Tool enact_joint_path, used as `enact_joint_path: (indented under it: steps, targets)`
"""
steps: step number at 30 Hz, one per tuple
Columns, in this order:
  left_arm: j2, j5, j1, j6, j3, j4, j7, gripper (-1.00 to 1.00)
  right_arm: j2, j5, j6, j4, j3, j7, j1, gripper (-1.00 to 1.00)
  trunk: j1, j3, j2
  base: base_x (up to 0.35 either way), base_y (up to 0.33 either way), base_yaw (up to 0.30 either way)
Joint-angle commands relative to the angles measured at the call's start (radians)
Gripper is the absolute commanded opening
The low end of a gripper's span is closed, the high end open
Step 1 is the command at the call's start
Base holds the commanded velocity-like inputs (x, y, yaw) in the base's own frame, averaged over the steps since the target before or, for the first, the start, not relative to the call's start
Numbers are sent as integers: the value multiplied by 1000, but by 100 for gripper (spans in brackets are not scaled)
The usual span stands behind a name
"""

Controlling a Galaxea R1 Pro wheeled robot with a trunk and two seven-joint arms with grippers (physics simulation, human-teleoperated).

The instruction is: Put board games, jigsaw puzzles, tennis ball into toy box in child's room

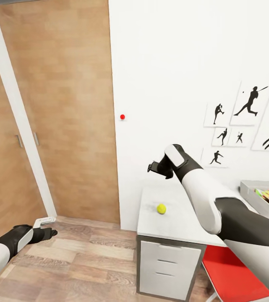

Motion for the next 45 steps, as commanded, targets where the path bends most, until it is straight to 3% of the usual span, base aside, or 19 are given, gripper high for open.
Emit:
enact_joint_path:
  steps: [1,10,17,23,35,45]
  targets:
    - [1,6,0,5,-6,-1,-1,100,1,-5,0,13,-5,-9,0,100,1,0,-1,109,71,0]
    - [0,6,6,4,-6,-2,-1,100,1,0,-36,144,4,-8,1,100,1,0,-1,30,19,0]
    - [-1,6,11,-19,-6,-3,-2,100,1,59,-91,209,58,-8,3,100,1,0,-1,2,1,0]
    - [-1,7,12,-57,-5,-1,-3,100,1,77,-106,217,66,-8,39,100,1,0,-1,0,0,0]
    - [1,7,12,-64,-5,-1,-3,100,-8,81,-176,219,71,-8,118,100,1,0,-1,38,16,0]
    - [1,7,12,-65,-5,-1,-4,100,-18,83,-190,219,73,-8,159,100,1,0,-1,146,69,0]
